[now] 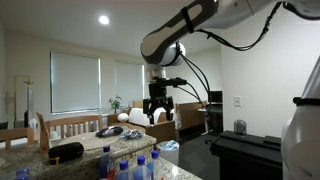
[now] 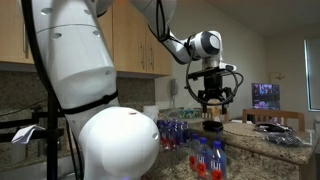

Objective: Move the three bottles on the right forwards

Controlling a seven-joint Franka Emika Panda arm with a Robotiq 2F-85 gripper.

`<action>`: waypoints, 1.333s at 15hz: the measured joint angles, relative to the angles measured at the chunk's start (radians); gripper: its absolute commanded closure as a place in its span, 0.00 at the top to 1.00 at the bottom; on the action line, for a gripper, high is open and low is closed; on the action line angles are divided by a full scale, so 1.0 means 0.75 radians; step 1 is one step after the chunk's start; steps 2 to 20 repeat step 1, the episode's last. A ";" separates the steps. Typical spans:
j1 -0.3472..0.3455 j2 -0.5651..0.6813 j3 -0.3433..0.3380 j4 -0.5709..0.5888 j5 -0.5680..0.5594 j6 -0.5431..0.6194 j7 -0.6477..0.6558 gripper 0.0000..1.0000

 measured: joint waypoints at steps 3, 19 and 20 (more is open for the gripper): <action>0.000 0.005 0.000 0.000 -0.001 0.000 0.000 1.00; 0.000 0.005 0.000 0.000 -0.001 0.000 0.000 1.00; 0.000 0.005 0.000 0.000 -0.001 0.000 0.000 1.00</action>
